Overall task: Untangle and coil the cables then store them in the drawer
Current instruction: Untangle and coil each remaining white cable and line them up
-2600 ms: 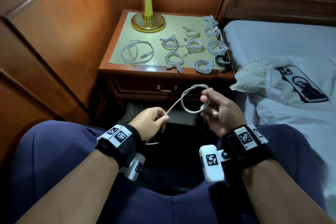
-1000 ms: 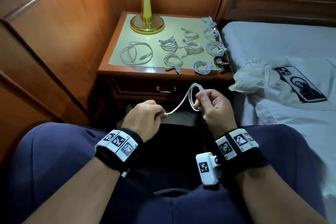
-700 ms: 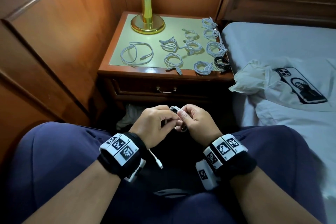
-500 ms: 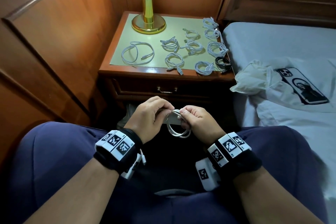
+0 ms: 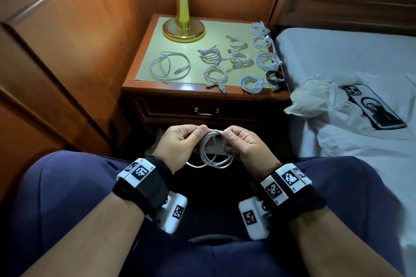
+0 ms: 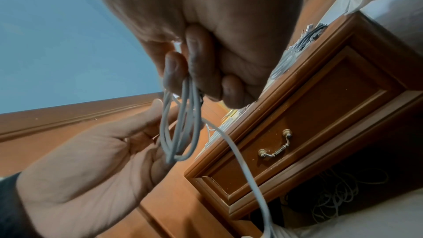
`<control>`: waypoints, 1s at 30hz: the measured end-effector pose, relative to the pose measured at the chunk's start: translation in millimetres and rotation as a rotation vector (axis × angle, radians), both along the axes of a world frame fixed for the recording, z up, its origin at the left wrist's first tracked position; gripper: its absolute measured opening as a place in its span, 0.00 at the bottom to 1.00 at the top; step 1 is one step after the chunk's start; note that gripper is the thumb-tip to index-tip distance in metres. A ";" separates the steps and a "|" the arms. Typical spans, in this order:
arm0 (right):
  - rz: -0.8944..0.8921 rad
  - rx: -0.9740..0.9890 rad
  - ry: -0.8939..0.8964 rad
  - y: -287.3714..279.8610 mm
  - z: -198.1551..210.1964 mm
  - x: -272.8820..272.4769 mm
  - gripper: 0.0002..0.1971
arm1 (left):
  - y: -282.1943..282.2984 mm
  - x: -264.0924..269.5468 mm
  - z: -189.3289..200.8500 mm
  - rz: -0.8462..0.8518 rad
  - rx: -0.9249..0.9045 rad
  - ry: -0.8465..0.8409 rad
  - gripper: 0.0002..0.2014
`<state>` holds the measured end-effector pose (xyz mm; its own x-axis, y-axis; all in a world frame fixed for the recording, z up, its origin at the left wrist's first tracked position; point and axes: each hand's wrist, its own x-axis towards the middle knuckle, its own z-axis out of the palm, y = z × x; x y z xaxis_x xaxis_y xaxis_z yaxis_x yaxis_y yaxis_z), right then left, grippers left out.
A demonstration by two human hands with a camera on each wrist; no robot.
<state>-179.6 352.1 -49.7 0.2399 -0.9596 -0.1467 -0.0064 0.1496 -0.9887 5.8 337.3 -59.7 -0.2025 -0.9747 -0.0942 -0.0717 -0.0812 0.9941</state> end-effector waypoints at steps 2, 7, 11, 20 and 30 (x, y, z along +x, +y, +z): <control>-0.029 -0.047 0.044 -0.9 -1.9 0.8 0.15 | 1.3 -0.8 0.4 -0.022 0.078 0.132 0.15; -0.083 -0.128 0.145 -3.3 -9.3 -0.9 0.12 | 2.9 -4.2 1.9 -0.047 0.220 0.345 0.12; -0.083 -0.206 0.214 -1.2 -7.7 3.9 0.12 | -4.1 1.2 10.1 -0.147 0.420 0.528 0.20; -0.146 -0.261 0.295 -0.5 -3.8 0.0 0.11 | -1.3 -2.8 -7.4 0.028 -0.081 -0.246 0.09; -0.317 -0.393 0.449 -8.8 -4.2 -11.0 0.11 | -11.3 7.0 7.1 0.076 -0.054 -0.211 0.08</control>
